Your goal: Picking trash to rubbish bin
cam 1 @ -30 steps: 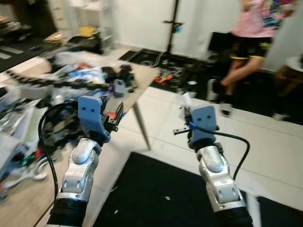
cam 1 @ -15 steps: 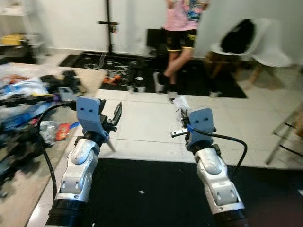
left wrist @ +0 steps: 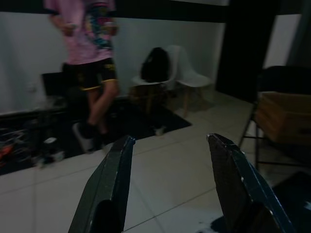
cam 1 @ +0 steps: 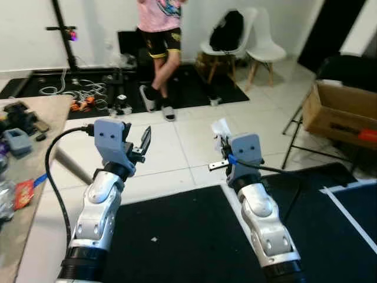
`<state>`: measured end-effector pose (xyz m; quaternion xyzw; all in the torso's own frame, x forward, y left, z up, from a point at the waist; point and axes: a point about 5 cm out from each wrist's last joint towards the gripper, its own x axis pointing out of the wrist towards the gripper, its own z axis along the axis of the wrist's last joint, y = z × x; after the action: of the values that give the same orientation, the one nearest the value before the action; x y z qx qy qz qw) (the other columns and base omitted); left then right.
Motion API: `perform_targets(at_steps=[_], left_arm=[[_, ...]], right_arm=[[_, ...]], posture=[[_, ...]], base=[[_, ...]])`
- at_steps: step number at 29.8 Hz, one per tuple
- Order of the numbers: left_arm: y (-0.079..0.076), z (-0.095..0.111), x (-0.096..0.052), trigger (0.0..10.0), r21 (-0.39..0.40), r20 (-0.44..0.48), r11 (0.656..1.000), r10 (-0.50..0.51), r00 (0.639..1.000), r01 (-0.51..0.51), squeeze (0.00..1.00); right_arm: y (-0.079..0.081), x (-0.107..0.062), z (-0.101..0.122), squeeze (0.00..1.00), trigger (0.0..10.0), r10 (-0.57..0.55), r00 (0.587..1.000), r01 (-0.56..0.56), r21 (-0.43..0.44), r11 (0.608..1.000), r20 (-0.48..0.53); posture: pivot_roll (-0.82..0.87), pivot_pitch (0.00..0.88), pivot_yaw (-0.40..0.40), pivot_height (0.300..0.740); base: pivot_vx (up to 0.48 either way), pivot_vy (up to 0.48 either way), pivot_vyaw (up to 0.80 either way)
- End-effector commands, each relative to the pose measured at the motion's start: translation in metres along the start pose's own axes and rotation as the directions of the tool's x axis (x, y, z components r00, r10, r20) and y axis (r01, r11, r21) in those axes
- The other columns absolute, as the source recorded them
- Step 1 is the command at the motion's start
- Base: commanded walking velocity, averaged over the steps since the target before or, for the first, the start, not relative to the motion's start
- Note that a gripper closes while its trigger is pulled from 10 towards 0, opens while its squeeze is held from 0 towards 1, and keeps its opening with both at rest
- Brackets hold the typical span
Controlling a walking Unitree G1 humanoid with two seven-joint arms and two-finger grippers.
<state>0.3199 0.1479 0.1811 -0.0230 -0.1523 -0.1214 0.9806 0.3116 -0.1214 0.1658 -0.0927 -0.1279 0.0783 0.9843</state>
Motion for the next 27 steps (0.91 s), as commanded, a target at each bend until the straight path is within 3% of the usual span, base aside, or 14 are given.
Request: perform_targets(at_steps=[1, 27], left_arm=[[0.000, -0.005, -0.001, 10.0, 0.005, -0.022, 1.000, -0.001, 1.000, 0.001, 0.00], [-0.002, -0.007, 0.001, 10.0, 0.004, -0.027, 1.000, 0.002, 1.000, -0.002, 0.00]], right_arm=[[0.000, -0.002, -0.004, 0.00, 10.0, 0.000, 1.000, 0.000, 0.008, 1.000, -0.022], [-0.001, -0.006, -0.014, 0.00, 10.0, 0.002, 0.997, -0.001, 0.022, 1.000, -0.071]], posture=[[-0.03, 0.050, 0.019, 0.740], [-0.03, 0.054, 0.018, 0.740]], base=[[0.000, 0.000, -0.80], [0.000, 0.000, -0.80]])
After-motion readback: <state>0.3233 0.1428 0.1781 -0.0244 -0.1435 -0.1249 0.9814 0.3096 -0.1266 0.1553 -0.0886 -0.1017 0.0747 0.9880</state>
